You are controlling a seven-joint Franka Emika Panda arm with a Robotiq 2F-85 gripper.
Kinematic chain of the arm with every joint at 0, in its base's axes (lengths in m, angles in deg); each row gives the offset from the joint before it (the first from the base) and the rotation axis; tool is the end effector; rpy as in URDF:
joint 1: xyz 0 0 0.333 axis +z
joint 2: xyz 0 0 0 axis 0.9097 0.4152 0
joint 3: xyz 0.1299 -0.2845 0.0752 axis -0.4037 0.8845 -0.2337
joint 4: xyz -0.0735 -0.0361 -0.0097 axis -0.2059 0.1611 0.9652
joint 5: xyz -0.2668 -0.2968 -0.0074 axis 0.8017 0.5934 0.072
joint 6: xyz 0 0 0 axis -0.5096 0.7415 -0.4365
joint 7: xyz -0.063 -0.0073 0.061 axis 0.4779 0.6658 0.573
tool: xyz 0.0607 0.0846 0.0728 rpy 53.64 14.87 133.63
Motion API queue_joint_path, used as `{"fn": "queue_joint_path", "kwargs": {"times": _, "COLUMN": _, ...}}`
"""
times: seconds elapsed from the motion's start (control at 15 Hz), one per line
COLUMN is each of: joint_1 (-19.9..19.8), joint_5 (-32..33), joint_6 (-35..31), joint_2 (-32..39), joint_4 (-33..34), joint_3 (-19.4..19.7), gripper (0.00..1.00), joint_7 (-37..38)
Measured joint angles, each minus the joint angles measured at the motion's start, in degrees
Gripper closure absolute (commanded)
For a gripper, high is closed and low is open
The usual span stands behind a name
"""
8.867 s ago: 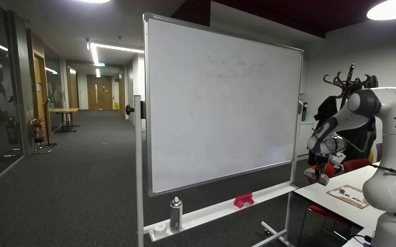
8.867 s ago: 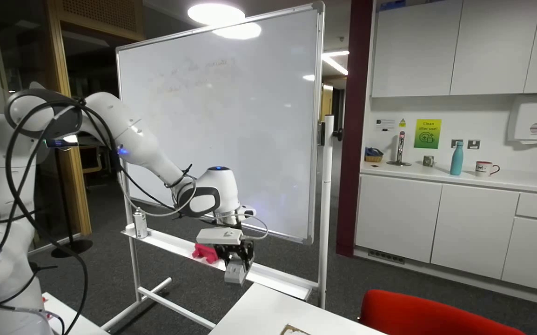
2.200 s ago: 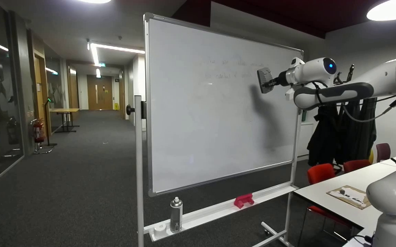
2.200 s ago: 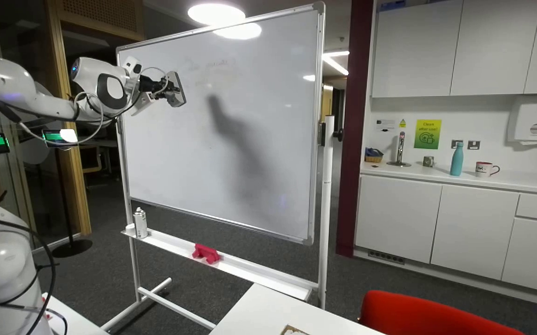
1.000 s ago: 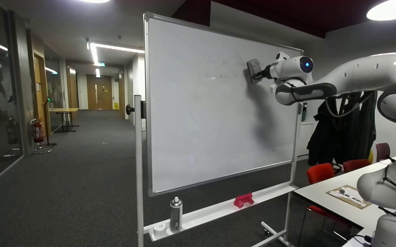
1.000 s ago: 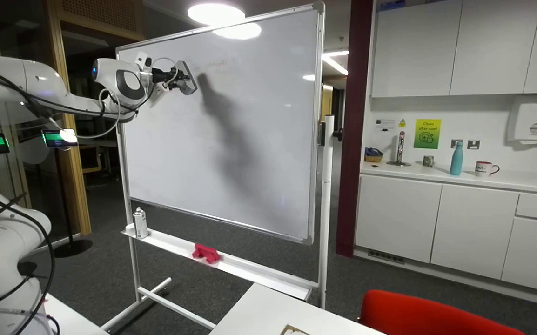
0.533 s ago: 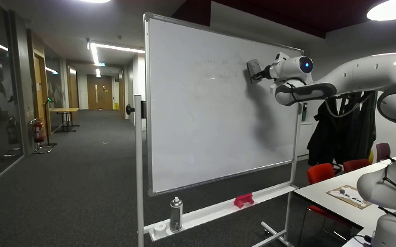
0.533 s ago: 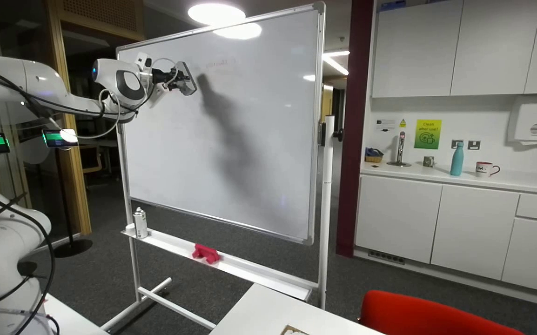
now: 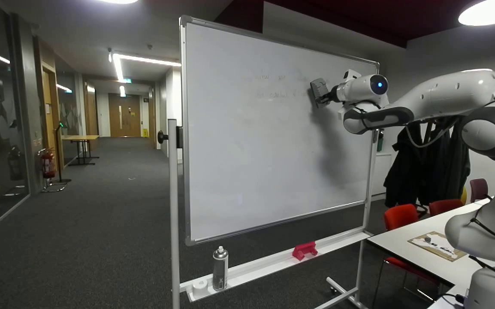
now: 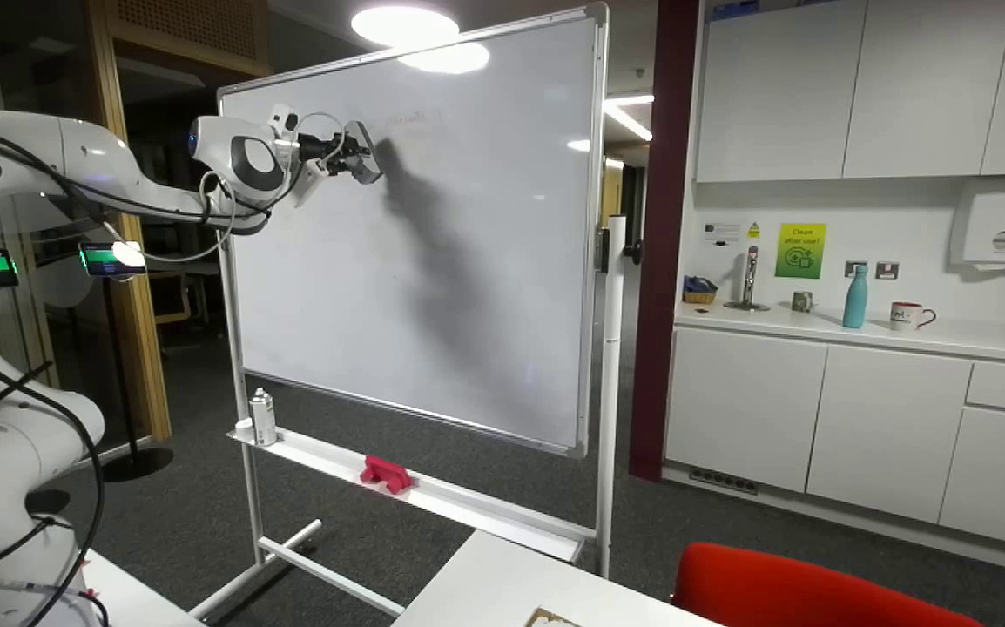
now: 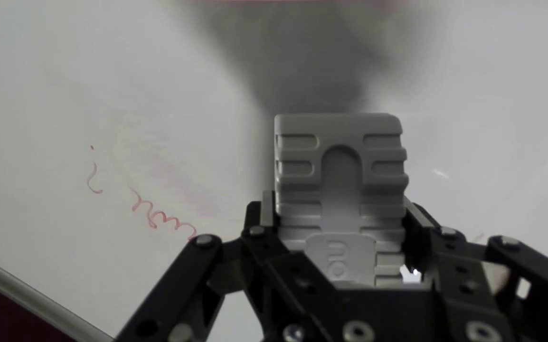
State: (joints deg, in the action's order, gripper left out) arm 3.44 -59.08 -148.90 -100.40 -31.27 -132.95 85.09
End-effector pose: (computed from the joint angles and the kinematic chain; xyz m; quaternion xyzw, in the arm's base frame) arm 0.5421 0.0379 0.7630 0.7098 0.0917 0.6513 0.2522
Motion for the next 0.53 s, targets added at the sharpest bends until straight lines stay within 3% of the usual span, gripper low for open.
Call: {"fn": "queue_joint_path", "kwargs": {"times": 0.53, "joint_1": -15.8, "joint_5": -1.0, "joint_6": 0.0, "joint_2": -0.4, "joint_4": 6.3, "joint_3": -13.9, "gripper": 0.65, "joint_7": -0.1}}
